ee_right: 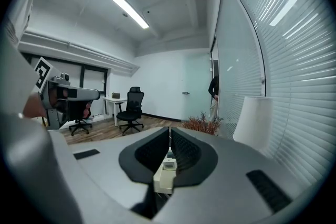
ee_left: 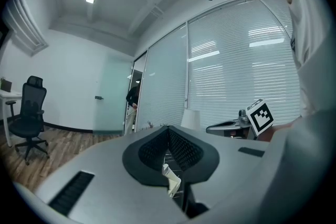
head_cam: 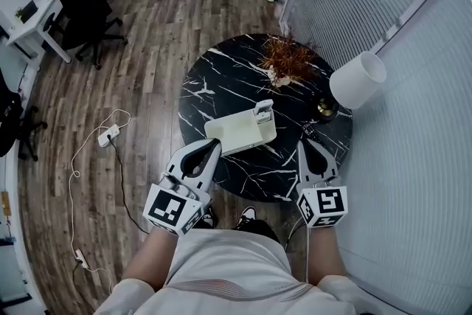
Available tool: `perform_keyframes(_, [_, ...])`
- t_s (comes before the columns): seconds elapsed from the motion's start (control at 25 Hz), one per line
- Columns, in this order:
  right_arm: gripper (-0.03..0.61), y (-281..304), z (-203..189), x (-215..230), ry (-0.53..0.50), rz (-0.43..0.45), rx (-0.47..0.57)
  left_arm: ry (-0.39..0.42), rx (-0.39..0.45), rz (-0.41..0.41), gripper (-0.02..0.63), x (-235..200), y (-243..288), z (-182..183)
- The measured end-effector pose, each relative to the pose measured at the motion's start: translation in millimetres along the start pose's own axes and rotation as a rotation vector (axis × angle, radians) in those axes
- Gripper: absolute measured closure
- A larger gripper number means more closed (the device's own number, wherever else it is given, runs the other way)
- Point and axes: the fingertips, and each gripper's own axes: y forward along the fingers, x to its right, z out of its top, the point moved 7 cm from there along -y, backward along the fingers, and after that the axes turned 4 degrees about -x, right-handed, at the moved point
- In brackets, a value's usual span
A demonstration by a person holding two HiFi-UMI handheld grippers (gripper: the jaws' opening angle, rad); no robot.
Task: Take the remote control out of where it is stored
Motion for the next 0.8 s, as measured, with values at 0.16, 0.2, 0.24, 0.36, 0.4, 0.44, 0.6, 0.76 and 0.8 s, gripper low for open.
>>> perform_keyframes(0.16, [0.554, 9, -6, -1, 0.005, -0.006, -0.021, -0.006, -0.003, -0.002, 0.604, -1, -2, -4])
perform_keyframes(0.2, [0.553, 14, -10, -2, 0.009, -0.008, -0.036, -0.006, -0.005, 0.000, 0.604, -1, -3, -4])
perform_keyframes(0.24, [0.552, 19, -14, -2, 0.013, -0.009, -0.054, -0.007, -0.007, 0.002, 0.604, -2, -4, -4])
perform_keyframes(0.36, [0.551, 40, -27, -6, 0.015, -0.019, -0.104, -0.009, -0.012, 0.008, 0.604, -4, -8, -6])
perform_keyframes(0.4, [0.546, 48, -31, -8, 0.013, -0.021, -0.120, -0.012, -0.014, 0.013, 0.604, -6, -9, -7])
perform_keyframes(0.44, [0.519, 57, -36, -10, 0.013, -0.017, -0.137, -0.015, -0.017, 0.019, 0.604, -8, -11, -9])
perform_keyframes(0.6, [0.380, 97, -55, -19, 0.004, 0.003, -0.203, -0.034, -0.036, 0.048, 0.604, -20, -19, -16])
perform_keyframes(0.76, [0.357, 135, -76, -22, -0.033, -0.013, -0.267, -0.052, -0.057, 0.084, 0.604, -34, -28, -24])
perform_keyframes(0.8, [0.357, 143, -82, -23, -0.036, -0.018, -0.283, -0.058, -0.062, 0.093, 0.604, -37, -30, -27])
